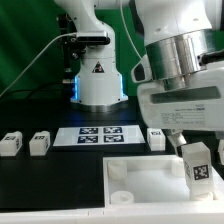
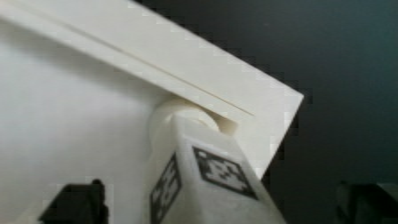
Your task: Assemble one leg
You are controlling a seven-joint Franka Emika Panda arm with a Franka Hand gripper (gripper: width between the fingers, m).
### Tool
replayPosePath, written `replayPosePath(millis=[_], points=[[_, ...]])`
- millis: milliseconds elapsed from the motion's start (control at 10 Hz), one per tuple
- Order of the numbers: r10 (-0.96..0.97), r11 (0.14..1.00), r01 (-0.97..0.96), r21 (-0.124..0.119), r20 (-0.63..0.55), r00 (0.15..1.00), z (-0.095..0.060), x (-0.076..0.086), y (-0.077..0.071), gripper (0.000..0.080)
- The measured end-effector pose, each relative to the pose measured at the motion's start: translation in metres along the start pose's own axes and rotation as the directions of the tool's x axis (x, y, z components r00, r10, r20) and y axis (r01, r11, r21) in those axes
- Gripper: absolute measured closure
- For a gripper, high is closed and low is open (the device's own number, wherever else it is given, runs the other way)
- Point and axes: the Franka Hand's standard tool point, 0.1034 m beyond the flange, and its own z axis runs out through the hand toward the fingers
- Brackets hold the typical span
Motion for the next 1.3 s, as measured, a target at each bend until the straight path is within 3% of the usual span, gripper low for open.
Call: replayPosePath(millis=[200, 400, 600, 700, 900, 1300], points=[[-0.287, 0.958, 0.287, -0.006, -0.010, 0.958, -0.0021, 0.0089, 0.0020, 0.0151], [-0.532, 0.846, 0.532, -0.025, -0.013, 0.847, -0.0020, 0.0091, 0.0010, 0.0150], [-0.615, 0.788, 0.615, -0.028, -0.011, 0.788, -0.0020, 0.0100, 0.0015, 0.0160], [-0.584, 0.811, 0.584, -0.027, -0.011, 0.811, -0.0018, 0.0094, 0.0014, 0.0160], [-0.429, 0.903, 0.428, -0.014, -0.011, 0.903, -0.0012, 0.0072, 0.0008, 0.0497], [-0.138, 0.990, 0.138, -0.011, -0.011, 0.990, 0.0000, 0.0093, 0.0047, 0.0500]])
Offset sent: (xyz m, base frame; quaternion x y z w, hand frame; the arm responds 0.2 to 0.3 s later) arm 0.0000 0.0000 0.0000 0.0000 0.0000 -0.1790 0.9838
